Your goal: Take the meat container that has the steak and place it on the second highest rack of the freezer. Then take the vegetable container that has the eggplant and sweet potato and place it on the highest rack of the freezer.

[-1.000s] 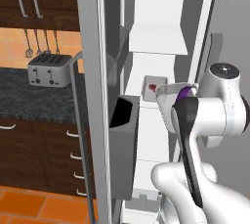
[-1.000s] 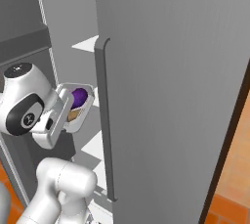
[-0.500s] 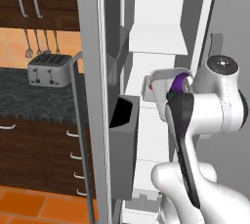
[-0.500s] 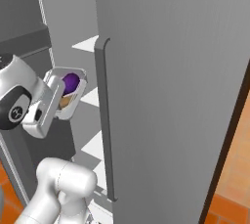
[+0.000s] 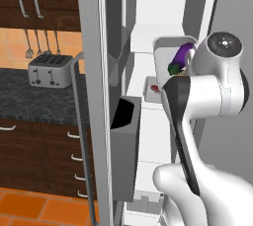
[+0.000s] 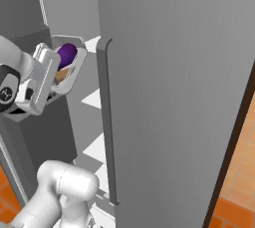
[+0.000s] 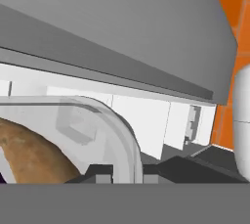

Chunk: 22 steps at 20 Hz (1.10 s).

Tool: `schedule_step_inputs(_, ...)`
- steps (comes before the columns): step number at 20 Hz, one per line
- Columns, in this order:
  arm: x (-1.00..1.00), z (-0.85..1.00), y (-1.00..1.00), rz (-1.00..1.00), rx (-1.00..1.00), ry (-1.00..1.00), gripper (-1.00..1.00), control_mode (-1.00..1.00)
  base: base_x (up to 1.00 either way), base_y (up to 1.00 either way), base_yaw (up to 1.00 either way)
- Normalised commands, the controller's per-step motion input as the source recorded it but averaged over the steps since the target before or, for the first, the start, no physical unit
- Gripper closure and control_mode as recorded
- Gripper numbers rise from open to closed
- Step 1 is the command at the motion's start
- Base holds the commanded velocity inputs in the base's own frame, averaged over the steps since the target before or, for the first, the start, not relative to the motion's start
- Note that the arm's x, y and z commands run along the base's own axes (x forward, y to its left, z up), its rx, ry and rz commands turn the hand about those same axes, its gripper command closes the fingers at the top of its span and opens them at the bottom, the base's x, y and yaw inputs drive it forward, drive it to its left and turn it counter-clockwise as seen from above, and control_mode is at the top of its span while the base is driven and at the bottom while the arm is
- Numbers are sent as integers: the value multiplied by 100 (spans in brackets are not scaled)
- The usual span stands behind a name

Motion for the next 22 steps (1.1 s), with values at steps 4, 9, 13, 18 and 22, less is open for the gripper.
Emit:
schedule_step_inputs(4, 32, 67, 0, -10, 0, -14, 100, -100, 0, 0, 0)
schedule_step_inputs(9, 89, 10, 0, -2, 0, -1, 100, -100, 0, 0, 0)
schedule_step_inputs(13, 100, 0, -9, 0, 0, 0, 100, -100, 0, 0, 0)
schedule_step_inputs(18, 100, 0, -27, 0, 1, 0, 100, -100, 0, 0, 0)
schedule_step_inputs(22, 100, 0, -26, -1, 0, 0, 100, -100, 0, 0, 0)
